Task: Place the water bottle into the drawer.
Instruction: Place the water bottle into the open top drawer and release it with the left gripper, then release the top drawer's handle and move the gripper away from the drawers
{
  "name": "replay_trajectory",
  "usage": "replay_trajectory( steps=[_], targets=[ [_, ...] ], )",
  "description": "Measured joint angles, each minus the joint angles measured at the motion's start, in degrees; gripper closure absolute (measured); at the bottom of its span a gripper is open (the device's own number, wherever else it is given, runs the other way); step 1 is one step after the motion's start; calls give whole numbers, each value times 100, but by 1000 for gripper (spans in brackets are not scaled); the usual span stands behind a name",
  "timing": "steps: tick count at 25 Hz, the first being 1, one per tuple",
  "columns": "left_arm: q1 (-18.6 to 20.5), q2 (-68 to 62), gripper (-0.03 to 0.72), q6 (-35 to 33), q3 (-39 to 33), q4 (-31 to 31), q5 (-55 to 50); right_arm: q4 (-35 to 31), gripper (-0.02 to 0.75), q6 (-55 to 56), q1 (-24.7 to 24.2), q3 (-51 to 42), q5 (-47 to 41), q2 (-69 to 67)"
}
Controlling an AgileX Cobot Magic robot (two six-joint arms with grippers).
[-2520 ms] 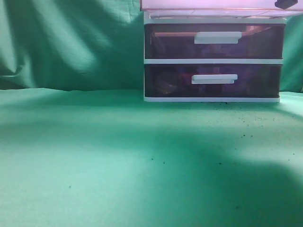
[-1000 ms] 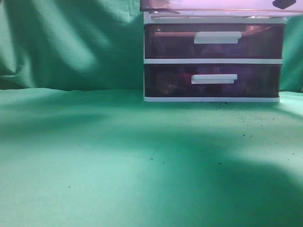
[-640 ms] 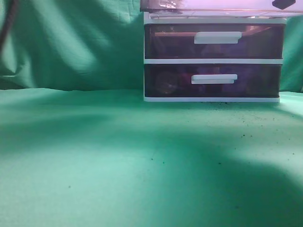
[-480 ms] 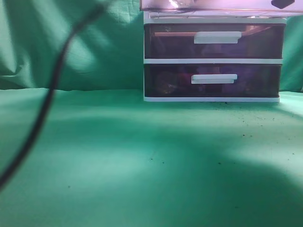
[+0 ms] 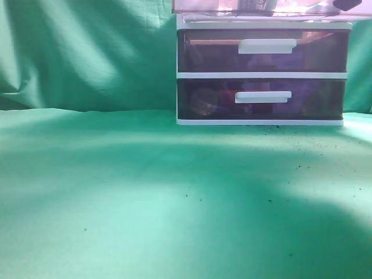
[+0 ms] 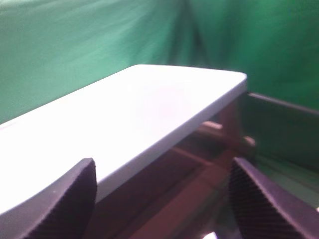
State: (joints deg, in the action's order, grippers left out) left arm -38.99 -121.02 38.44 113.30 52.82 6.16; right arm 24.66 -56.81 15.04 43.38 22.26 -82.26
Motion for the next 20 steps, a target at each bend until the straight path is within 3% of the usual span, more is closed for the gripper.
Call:
replay_trajectory(
  steps=[3, 5, 9, 12, 15, 20],
  targets=[
    [-129, 492, 315, 107, 5, -90, -1578, -24, 640, -197, 0, 0, 0, 0],
    [-203, 880, 524, 20, 5, -501, -2644, -74, 640, -408, 0, 0, 35, 0],
    [-401, 1680, 688, -1225, 14, -1207, -4615, -276, 640, -690, 0, -9, 114, -11],
    [-507, 2295, 688, -2134, 19, -1781, -5742, -430, 640, -828, 13, 30, 129, -36],
    [-529, 2995, 688, -2665, -134, -2401, -6235, -614, 640, -1067, 10, 316, 77, -193],
    [-529, 4619, 688, -2788, -1565, -2781, -5965, -649, 640, -1197, -189, 1366, -204, -892]
  ],
)
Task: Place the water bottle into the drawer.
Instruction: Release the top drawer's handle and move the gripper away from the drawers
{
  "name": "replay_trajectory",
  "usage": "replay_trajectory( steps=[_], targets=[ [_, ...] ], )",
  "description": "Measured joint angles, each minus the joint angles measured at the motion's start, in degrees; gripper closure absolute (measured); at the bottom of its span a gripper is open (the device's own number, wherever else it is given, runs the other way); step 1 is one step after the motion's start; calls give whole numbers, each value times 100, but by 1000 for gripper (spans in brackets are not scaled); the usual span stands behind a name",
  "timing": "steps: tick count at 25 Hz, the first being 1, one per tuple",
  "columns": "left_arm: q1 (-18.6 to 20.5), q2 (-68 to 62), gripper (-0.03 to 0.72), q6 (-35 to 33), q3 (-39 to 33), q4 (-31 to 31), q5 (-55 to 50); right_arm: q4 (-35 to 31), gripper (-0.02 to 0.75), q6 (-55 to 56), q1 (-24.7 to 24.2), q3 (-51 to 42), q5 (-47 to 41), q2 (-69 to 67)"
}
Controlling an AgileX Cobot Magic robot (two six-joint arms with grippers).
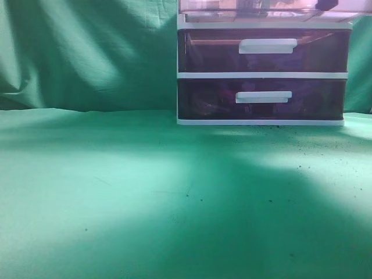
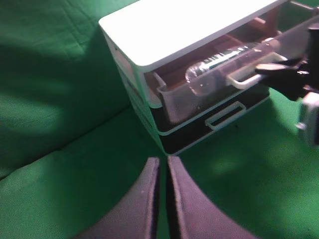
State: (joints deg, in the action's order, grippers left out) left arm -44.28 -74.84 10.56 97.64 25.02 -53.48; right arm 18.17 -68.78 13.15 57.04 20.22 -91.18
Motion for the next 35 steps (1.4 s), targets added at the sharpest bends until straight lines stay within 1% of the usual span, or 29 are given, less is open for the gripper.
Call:
replay_trajectory(
  steps=[3, 5, 9, 12, 16, 21, 23, 27, 29, 30, 33, 34, 35],
  targets=[
    [0, 991, 688, 0, -1276, -156, 497, 26, 640, -16, -61, 520, -93, -399],
    [0, 1501, 688, 40, -1932, -202, 742, 69, 640, -20, -71, 834, -148, -626],
    [0, 2110, 688, 316, -2777, -243, 869, 202, 640, 2, -80, 1417, -317, -1026],
    [0, 2293, 688, 398, -3096, -367, 882, 270, 640, 11, -94, 1728, -437, -1231],
    [0, 2411, 688, 432, -3337, -395, 895, 294, 640, 11, -94, 1899, -491, -1362],
    [0, 2434, 688, 446, -3437, -394, 895, 316, 640, 37, -94, 1934, -485, -1385],
    [0, 2434, 688, 446, -3437, -355, 895, 331, 556, 97, -94, 1947, -439, -1385],
    [0, 2434, 688, 446, -3437, -225, 895, 472, 359, 469, -94, 1960, -306, -1344],
    [0, 2434, 688, 446, -3437, -173, 899, 627, 297, 531, -94, 1825, -188, -1220],
    [0, 2434, 688, 446, -3437, -135, 899, 718, 308, 558, -94, 1713, -150, -1159],
    [0, 2434, 688, 446, -3437, -60, 899, 852, 308, 597, -94, 1334, -85, -1005],
    [0, 2434, 688, 446, -3437, -60, 899, 862, 283, 606, -94, 1198, -85, -975],
    [0, 2434, 688, 446, -3437, -60, 899, 876, 283, 606, -94, 1072, -85, -948]
  ],
)
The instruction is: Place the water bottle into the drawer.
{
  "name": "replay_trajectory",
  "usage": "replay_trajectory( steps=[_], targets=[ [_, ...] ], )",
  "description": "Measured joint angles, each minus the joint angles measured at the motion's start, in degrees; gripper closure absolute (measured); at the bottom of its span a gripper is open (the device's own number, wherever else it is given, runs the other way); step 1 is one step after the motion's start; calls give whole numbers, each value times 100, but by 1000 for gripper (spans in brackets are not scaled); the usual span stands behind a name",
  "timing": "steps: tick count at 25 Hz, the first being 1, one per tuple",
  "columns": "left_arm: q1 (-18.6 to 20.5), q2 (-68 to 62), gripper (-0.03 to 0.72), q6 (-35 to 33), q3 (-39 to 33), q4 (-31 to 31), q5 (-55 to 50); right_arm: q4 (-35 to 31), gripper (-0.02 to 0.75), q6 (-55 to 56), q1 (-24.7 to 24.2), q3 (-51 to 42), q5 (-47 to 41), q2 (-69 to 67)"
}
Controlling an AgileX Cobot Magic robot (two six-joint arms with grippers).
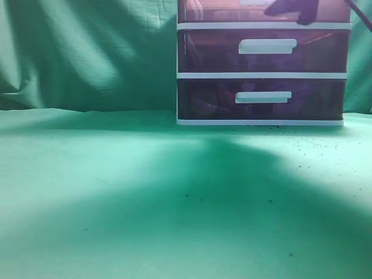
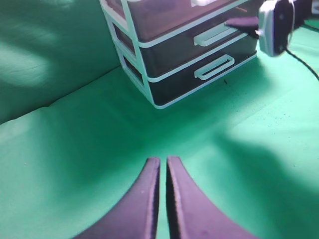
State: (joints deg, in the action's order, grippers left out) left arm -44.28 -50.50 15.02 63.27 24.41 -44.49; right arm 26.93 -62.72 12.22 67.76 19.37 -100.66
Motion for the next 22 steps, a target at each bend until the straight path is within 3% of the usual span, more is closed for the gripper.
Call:
replay_trajectory(
  steps=[6, 10, 14, 17, 22],
  targets=[
    [0, 16, 688, 12, 0, -9, 28, -19, 283, 463, 135, -579, 0, 542],
    [0, 318, 688, 12, -100, -308, 308, -756, 283, 1615, 574, -914, -442, 1507],
    [0, 1123, 688, 12, -769, -413, 814, -1594, 617, 2491, 1135, -951, -2261, 2720],
    [0, 1803, 688, 12, -1427, -520, 1104, -2027, 738, 3112, 1487, -964, -3677, 3496],
    [0, 2883, 688, 12, -2540, -643, 1376, -2767, 738, 4617, 1704, -978, -5449, 4750]
  ],
)
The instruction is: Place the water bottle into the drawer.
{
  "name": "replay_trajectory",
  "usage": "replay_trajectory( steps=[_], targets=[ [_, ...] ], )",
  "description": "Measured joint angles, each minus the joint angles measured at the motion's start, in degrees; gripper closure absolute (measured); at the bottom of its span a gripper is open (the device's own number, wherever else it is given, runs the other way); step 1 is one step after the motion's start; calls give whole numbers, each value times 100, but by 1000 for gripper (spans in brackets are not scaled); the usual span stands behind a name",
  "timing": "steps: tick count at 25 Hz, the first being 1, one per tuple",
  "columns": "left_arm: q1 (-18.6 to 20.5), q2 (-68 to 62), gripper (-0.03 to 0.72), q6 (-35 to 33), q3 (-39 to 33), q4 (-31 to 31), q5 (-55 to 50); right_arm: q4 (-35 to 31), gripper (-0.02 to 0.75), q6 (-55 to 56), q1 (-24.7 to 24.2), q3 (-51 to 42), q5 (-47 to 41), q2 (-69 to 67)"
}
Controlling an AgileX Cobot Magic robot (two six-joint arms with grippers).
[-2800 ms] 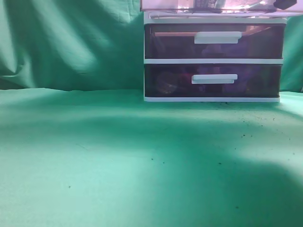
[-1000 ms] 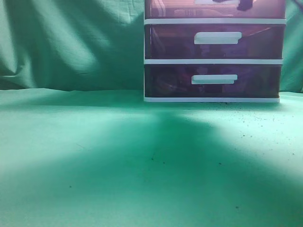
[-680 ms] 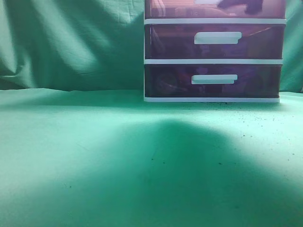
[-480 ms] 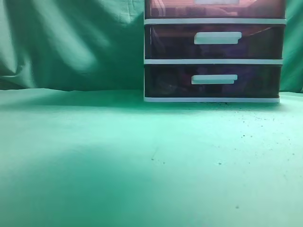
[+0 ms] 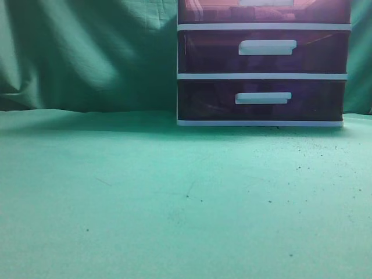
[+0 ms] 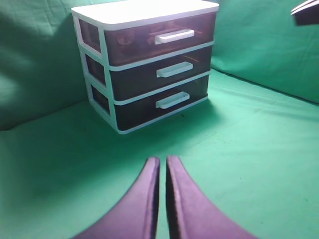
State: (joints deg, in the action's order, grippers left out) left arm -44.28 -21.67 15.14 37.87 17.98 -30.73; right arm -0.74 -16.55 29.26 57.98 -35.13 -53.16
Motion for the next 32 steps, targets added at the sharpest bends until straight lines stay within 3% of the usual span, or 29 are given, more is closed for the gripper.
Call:
replay_trajectory(
  steps=[7, 12, 19, 32],
  targets=[
    [0, 1348, 688, 0, -1381, -559, 454, -530, 738, 239, 0, -1217, -368, 2025],
    [0, 1721, 688, 0, -1861, -768, 542, -1131, 738, 60, 0, -2229, -368, 3271],
    [0, 1735, 688, 0, -2026, -849, 517, -2604, 738, -909, 0, -3617, -143, 4631],
    [0, 1739, 688, 0, -2026, -849, 517, -3201, 738, -1095, 0, -3896, 338, 5013]
  ],
)
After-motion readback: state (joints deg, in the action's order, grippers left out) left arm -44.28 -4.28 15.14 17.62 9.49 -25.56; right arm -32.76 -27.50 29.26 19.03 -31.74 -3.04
